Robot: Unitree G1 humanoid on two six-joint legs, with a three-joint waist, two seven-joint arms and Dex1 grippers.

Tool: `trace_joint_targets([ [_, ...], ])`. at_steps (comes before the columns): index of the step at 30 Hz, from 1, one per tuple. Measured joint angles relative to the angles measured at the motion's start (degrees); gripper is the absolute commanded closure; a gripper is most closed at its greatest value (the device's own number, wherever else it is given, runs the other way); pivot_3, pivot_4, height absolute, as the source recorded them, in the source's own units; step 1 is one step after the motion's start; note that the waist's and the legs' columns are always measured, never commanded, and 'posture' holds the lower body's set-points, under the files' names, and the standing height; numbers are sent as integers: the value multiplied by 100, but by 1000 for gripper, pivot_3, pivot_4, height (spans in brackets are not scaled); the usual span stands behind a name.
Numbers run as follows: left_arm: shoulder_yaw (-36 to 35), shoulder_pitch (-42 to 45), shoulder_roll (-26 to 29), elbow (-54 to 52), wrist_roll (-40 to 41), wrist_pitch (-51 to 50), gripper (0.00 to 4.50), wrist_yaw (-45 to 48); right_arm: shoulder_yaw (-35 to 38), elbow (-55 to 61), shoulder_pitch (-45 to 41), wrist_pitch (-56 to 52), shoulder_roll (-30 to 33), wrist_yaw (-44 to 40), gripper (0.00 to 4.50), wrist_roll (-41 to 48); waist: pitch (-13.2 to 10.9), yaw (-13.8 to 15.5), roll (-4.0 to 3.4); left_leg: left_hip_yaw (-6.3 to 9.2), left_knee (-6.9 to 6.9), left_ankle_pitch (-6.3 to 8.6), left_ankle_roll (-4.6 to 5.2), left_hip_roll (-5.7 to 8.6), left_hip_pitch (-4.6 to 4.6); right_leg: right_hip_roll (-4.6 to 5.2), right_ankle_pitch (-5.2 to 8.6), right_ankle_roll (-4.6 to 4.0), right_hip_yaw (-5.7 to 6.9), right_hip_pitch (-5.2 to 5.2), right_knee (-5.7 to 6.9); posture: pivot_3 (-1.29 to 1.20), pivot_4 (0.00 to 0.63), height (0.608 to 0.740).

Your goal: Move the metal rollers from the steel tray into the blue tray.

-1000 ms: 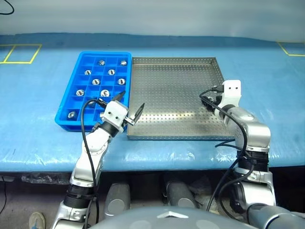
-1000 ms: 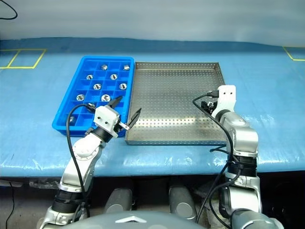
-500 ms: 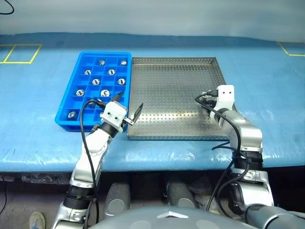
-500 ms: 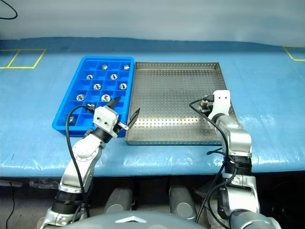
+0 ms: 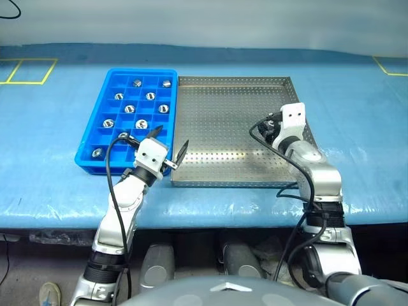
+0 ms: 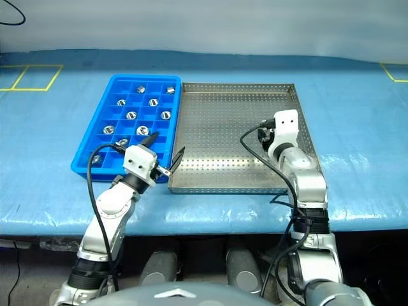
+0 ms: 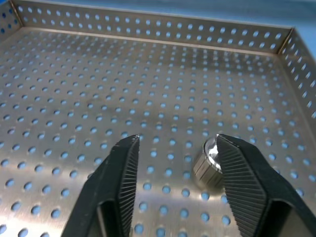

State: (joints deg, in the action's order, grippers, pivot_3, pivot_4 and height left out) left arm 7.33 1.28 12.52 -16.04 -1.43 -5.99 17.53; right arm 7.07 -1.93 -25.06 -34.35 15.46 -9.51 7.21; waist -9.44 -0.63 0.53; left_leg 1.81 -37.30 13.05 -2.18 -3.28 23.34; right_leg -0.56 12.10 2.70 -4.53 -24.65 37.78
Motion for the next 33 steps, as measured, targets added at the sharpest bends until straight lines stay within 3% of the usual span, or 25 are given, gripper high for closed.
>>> trace_joint_targets([
  [1, 0, -9, 1, 0, 0, 0, 265, -1, 0, -23, -73, 6, -9, 62, 831, -21, 0, -1, 0, 0, 0, 0, 0, 0, 0, 0, 0, 1, 0, 0, 0, 129, 150, 740],
  [14, 76, -69, -62, -103, -25, -21, 265, -6, 494, -567, -388, -516, -303, 937, 831, 15, 0, 8, 0, 0, 2, 0, 0, 0, 2, 1, -1, 2, 0, -2, 0, 129, 150, 740],
  [33, 356, -433, 10, -562, -36, -473, 265, 70, 628, -332, -32, -364, -320, 573, 831, 346, 0, 8, -1, 0, 6, 0, 1, 0, 4, 1, 3, -4, 0, -4, -3, 140, 150, 740],
])
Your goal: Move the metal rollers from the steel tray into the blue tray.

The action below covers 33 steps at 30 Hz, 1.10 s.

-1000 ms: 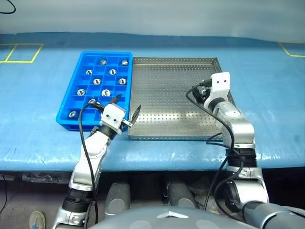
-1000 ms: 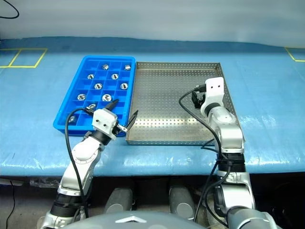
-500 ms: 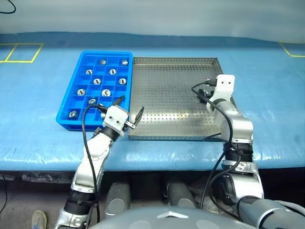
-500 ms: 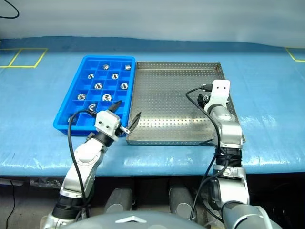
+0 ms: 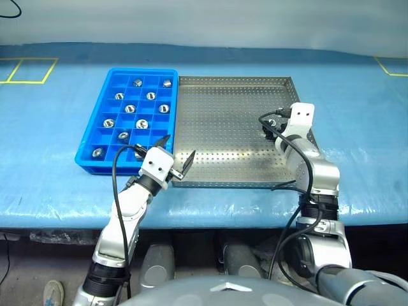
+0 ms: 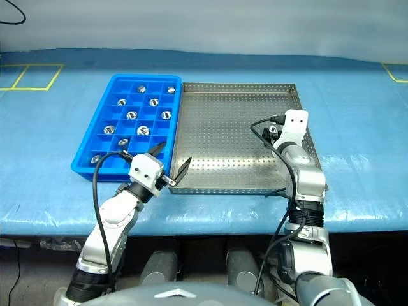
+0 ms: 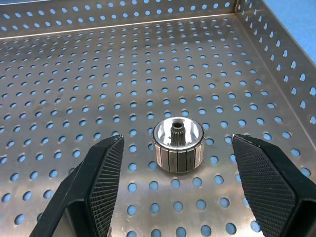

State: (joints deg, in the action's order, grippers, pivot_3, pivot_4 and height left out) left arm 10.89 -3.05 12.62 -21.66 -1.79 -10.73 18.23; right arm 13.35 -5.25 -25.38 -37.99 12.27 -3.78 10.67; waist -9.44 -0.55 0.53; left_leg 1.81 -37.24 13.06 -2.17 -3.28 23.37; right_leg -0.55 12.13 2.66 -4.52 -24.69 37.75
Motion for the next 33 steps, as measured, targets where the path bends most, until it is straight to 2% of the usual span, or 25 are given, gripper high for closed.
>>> trace_joint_targets([
  [3, 31, -32, 14, -82, 1, -42, 265, 31, -178, 535, 388, -46, 154, -271, 831, 33, 0, -2, 0, 0, 0, 0, 0, 0, 2, 0, 3, -4, -1, -2, -1, 122, 150, 740],
  [8, 110, -25, 4, -107, 6, -100, 265, 62, -415, 1524, 855, -268, 62, -471, 831, 226, 0, -29, 0, -1, -1, 0, 0, -3, -4, -3, 9, -14, -2, -2, 4, 104, 150, 740],
  [15, 117, 57, -8, -107, 16, -133, 265, 63, -814, 1833, 462, -312, -415, -299, 831, 288, 0, -26, -1, -1, -3, -1, 2, -2, -3, -3, 10, -15, -2, -1, 3, 114, 150, 740],
  [18, 124, 17, -12, -115, 17, -138, 265, 56, -962, 1487, 103, -20, -530, -82, 831, 48, 0, -11, 0, 0, 0, -1, 2, -1, 0, -1, 9, -15, -1, -3, 0, 126, 150, 740],
  [23, 133, -80, -14, -123, 14, -160, 265, 46, -1003, 186, -715, 699, -905, 383, 831, -258, -1, -8, 0, 0, 3, -1, 2, -2, 3, -3, 7, -13, -1, -8, 3, 142, 150, 740],
  [33, 141, -102, -123, -128, 4, -156, 265, -79, -455, -2361, -2021, 1118, -656, 1939, 831, -875, -1, 5, 0, -1, 11, 0, 4, 8, 17, 6, -8, 9, -5, -20, -2, 157, 150, 740],
])
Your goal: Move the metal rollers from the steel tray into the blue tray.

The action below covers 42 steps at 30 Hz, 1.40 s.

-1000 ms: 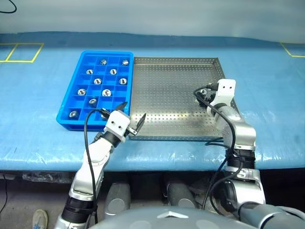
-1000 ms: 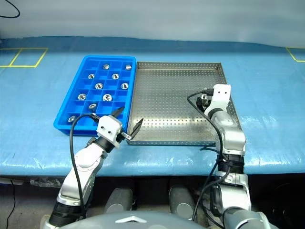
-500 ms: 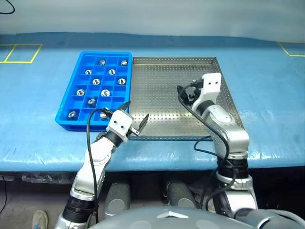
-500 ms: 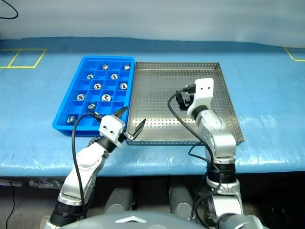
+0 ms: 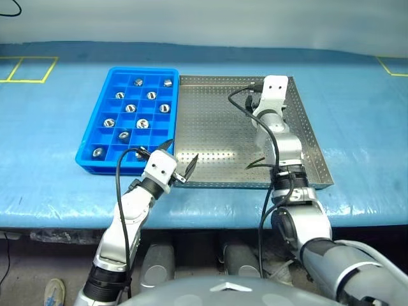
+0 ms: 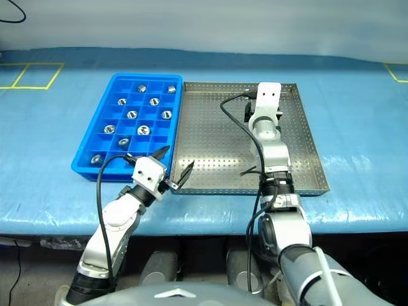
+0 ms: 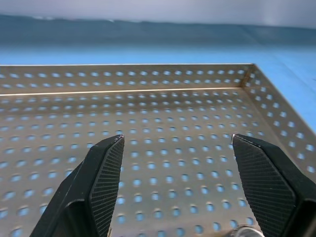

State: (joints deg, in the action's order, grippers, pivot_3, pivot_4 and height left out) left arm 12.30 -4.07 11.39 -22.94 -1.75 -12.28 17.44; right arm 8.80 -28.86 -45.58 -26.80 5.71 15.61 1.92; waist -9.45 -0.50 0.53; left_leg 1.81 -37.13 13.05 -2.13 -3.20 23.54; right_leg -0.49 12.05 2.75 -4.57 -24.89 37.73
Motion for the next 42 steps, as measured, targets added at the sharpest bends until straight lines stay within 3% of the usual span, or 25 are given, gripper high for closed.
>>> trace_joint_targets([
  [17, 83, -97, -143, 5, -35, 54, 265, -122, 701, -1027, -187, -390, 246, 138, 831, 404, 0, 0, -1, 0, 4, 1, 3, 0, 0, -1, 1, 1, 0, -2, 1, 162, 150, 740],
  [20, 125, -130, -169, 7, -38, 54, 265, -124, 928, -1295, -253, -449, 255, 91, 1431, 599, 0, -1, -1, 0, 4, 1, 3, 0, 0, -1, 1, 1, 0, -2, 1, 169, 150, 740],
  [24, 114, -127, -171, 7, -38, 54, 265, -125, 942, -1393, -294, -432, 288, 5, 2735, 658, 0, 1, -1, 1, 3, 1, 4, -1, -3, -2, 1, 1, 1, 1, 2, 173, 150, 740],
  [29, 49, -82, -156, 7, -39, 60, 265, -133, 702, -1417, -293, -277, 289, -58, 2771, 485, 0, -1, -1, 0, 3, 1, 4, 0, 0, -2, 0, 2, -1, -3, 2, 203, 150, 740],
  [32, -74, -29, -176, 7, -36, 114, 265, -207, 413, -1095, -251, 164, 188, -511, 2771, 408, -2, 0, -4, 0, 5, 1, 4, -2, 3, -5, 0, 2, -1, -10, 6, 234, 150, 740],
  [36, -561, -15, -529, -6, 4, 278, 265, -739, -177, -9, -121, 742, -127, -1928, 2771, 659, -4, 41, -6, 3, 9, 4, 9, -12, 2, -14, 2, -1, 4, -12, 8, 305, 150, 740],
  [42, -834, -618, -601, -496, -57, 318, 265, -1089, -926, 415, -122, 580, -326, -3745, 2771, 1111, -4, 409, -6, 7, 8, 5, 11, -14, 5, -11, 6, -9, 18, -10, 6, 418, 150, 740],
])
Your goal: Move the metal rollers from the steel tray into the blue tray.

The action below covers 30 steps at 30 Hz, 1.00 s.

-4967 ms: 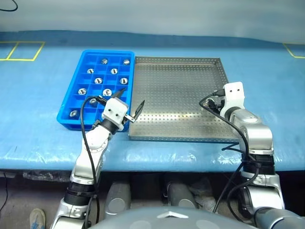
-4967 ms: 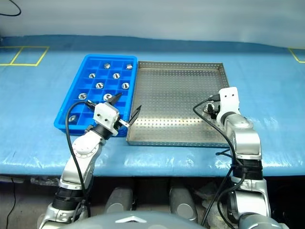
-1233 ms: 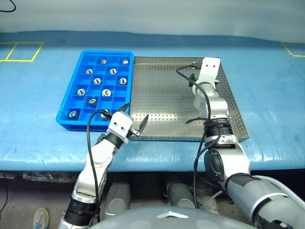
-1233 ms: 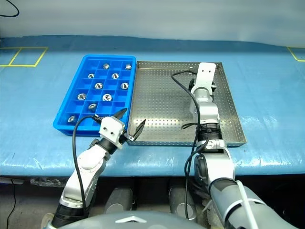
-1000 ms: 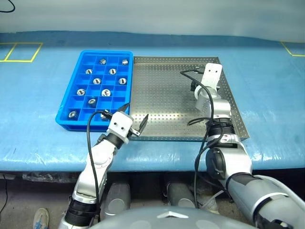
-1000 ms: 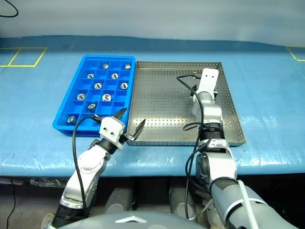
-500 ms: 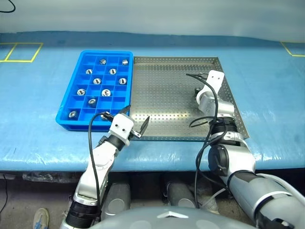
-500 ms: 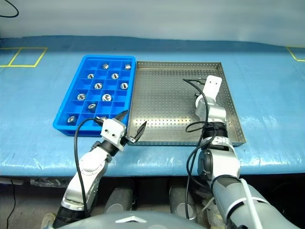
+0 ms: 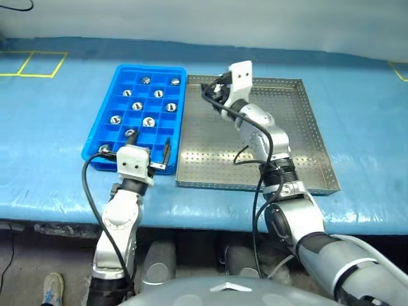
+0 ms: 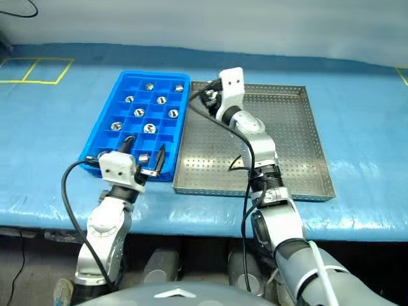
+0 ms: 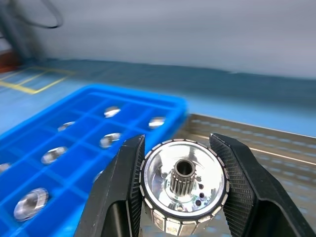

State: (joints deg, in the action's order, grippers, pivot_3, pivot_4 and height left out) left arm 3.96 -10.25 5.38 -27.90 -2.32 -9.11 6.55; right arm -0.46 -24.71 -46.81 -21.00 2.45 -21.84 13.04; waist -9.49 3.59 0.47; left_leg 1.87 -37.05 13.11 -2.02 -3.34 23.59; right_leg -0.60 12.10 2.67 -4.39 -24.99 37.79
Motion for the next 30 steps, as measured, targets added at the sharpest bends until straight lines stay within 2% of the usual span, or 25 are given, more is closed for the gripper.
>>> trace_joint_targets([
  [5, -61, -477, -34, -303, -151, -1, 265, -212, -407, -484, -363, -454, 24, -705, 2771, -8, -4, 374, 6, -1, -9, -2, -3, 2, 3, 3, 15, -23, 3, -3, -3, 477, 150, 740],
  [10, -75, -712, -54, -472, -213, 1, 265, -320, -682, -817, -485, -586, 91, -959, 2771, -226, -4, 611, 7, 0, -6, -2, -4, 1, 9, 1, 19, -29, 7, -11, -3, 496, 150, 740],
  [21, -102, -605, -28, -477, -240, 1, 265, -376, -1220, -912, -490, -1035, 425, -1595, 2771, -720, -4, 1013, 7, -3, -2, -2, -6, -1, 33, -1, 4, -5, 10, -43, 0, 476, 150, 740],
  [23, -100, -572, -26, -476, -241, 1, 265, -375, -1375, -887, -490, -1066, 477, -1697, 2029, -838, -4, 1063, 7, -4, -2, -1, -6, -1, 33, -1, 5, -5, 10, -44, -1, 465, 150, 740],
  [27, -109, -467, 16, -474, -239, 1, 265, -355, -1811, -684, -469, -895, 641, -1730, 825, -1276, -3, 1150, 8, -4, -4, -2, -11, -1, 32, 0, 17, -26, 13, -42, 0, 456, 150, 740],
  [30, -102, -299, 135, -466, -235, -3, 265, -262, -1512, -383, -153, -760, 614, -1619, 825, -1136, -3, 1180, 10, -3, -7, -3, -13, -1, 37, 0, 17, -25, 14, -42, -1, 408, 150, 740],
])
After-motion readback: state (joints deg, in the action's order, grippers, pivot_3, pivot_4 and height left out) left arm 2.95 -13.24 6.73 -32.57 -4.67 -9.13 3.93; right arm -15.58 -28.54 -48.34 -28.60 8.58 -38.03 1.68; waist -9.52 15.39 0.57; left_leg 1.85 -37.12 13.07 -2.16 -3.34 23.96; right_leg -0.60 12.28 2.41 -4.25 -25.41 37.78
